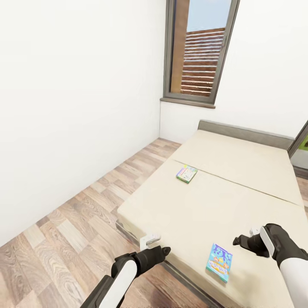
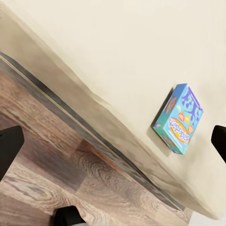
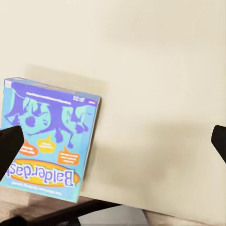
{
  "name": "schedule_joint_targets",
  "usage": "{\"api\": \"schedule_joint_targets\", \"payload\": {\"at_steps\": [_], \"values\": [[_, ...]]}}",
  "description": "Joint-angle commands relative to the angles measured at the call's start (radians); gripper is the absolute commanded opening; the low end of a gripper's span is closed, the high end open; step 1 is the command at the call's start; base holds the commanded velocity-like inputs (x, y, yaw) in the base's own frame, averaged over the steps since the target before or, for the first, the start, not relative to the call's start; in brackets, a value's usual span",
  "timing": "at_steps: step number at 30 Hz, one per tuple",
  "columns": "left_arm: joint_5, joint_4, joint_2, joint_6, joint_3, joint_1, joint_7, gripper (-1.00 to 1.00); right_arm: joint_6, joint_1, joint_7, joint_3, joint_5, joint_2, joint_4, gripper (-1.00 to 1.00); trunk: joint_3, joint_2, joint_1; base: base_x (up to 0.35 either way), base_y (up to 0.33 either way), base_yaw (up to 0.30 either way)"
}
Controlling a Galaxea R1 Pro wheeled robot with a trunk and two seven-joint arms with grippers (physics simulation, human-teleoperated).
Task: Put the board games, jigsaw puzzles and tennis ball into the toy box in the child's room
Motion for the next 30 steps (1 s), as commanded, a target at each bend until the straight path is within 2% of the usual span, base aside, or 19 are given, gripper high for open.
{"api": "schedule_joint_targets", "payload": {"at_steps": [1, 30], "values": [[0.01, -0.001, 0.0, 0.001, -0.001, -0.001, 0.01, 1.0, 0.004, -0.001, -0.001, -0.002, -0.006, 0.0, 0.007, 1.0, -0.003, -0.001, 0.0, 0.0, 0.0, 0.0], [0.01, 0.0, 0.0, 0.001, -0.006, 0.0, 0.01, 1.0, 0.003, -0.002, -0.001, -0.003, -0.009, -0.002, 0.043, 1.0, -0.05, -0.001, 0.0, 0.0, 0.0, 0.0]]}}
